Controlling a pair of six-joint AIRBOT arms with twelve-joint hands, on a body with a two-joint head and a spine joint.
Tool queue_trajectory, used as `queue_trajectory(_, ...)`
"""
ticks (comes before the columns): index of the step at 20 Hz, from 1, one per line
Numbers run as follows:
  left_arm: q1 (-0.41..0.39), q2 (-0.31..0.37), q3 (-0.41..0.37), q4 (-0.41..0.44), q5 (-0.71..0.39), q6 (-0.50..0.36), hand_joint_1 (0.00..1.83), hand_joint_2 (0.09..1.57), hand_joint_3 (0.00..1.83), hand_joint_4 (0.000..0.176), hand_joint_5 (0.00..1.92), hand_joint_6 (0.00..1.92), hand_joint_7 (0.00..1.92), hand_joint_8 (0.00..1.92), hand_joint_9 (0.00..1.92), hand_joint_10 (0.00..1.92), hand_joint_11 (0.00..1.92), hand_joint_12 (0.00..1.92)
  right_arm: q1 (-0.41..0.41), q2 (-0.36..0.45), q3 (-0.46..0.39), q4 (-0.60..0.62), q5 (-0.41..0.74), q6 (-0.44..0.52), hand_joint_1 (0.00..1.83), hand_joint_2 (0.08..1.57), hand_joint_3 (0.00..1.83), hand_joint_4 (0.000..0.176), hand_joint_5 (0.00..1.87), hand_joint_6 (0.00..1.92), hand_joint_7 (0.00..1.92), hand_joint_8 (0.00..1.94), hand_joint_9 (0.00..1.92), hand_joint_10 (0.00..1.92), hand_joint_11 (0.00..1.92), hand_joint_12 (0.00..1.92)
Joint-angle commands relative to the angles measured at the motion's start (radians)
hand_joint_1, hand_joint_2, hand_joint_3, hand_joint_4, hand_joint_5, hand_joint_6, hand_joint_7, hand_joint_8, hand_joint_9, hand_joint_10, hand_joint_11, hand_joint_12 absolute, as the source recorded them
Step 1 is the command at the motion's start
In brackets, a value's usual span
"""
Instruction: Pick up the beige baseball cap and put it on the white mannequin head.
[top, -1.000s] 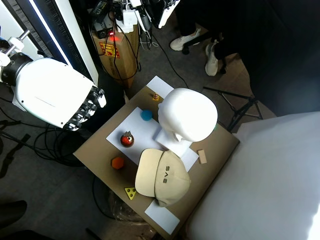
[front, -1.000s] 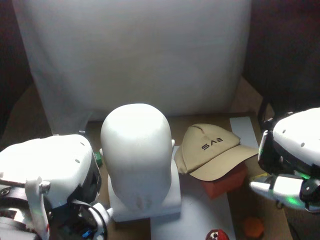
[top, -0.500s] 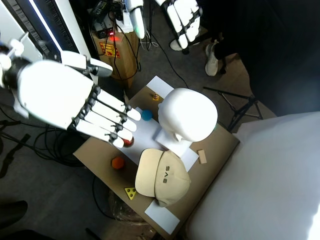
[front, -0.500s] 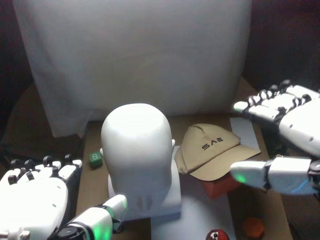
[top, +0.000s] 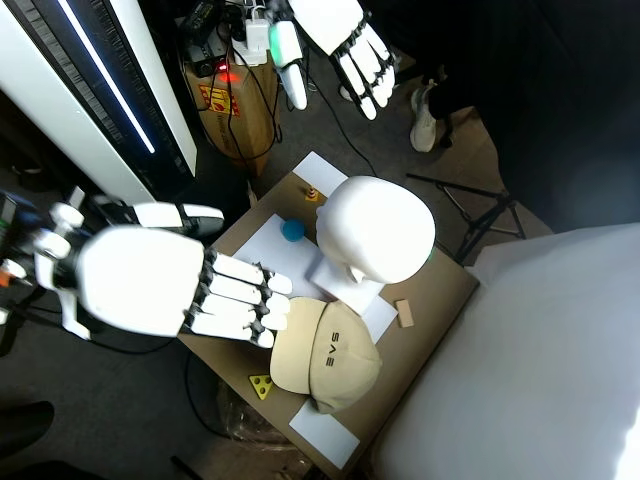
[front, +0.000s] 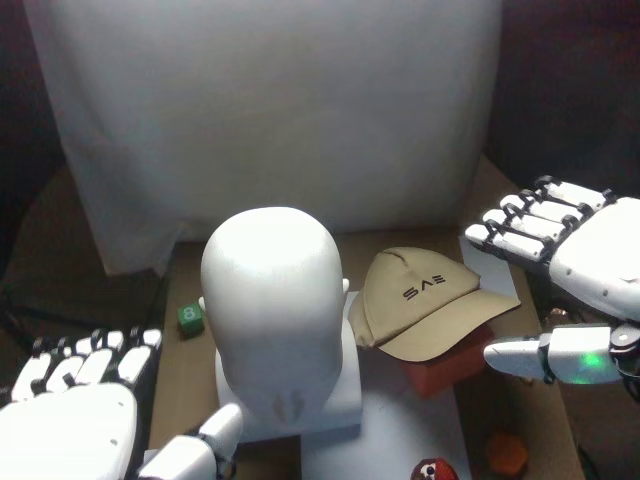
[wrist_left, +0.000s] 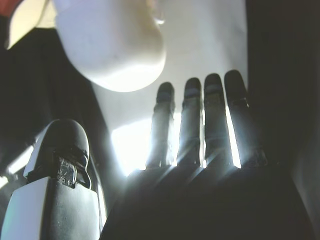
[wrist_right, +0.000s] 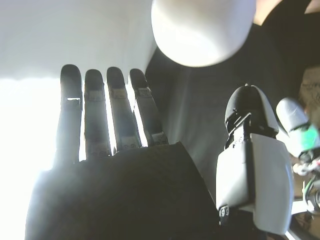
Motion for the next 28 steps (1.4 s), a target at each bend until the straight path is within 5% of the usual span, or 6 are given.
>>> queue_trajectory(1,-0.002,0.001,0.007,0.065,-0.097,-0.008,0.0,1.13,0.0,0.074,0.19,0.0,0.17,0.0,0.15,0.0,0.0,0.51,0.0,-0.008,0.021,-0.013,0.131,-0.003,1.05,1.04,0.0,0.0,0.15,0.01,0.18,0.01,0.16,0.01,0.0,0.58)
queue_trajectory(4,0.028,0.001,0.046,0.075,-0.072,-0.065,0.0,1.13,0.0,0.074,0.2,0.0,0.18,0.0,0.16,0.0,0.0,0.51,-0.02,-0.083,0.12,-0.012,0.134,-0.021,1.21,1.05,0.0,0.0,0.18,0.01,0.2,0.0,0.2,0.01,0.0,0.67)
queue_trajectory(12,0.127,-0.006,0.078,0.13,-0.099,-0.198,0.0,1.13,0.0,0.073,0.17,0.0,0.16,0.0,0.14,0.0,0.0,0.49,0.015,-0.256,0.333,0.071,-0.009,-0.022,1.22,1.14,0.02,0.0,0.13,0.0,0.18,0.0,0.14,0.0,0.0,0.6)
queue_trajectory(18,0.116,-0.023,0.105,0.105,-0.097,-0.233,0.0,1.13,0.0,0.073,0.17,0.0,0.16,0.0,0.14,0.0,0.0,0.49,0.012,-0.36,0.467,0.102,-0.094,-0.03,1.24,1.15,0.01,0.0,0.13,0.0,0.18,0.0,0.14,0.0,0.0,0.59)
queue_trajectory(28,0.073,-0.05,0.134,0.1,-0.066,-0.231,0.0,1.13,0.0,0.071,0.17,0.0,0.16,0.0,0.14,0.0,0.0,0.47,-0.01,-0.532,0.655,0.116,-0.047,-0.065,1.19,1.17,0.01,0.0,0.14,0.0,0.19,0.0,0.14,0.0,0.0,0.63)
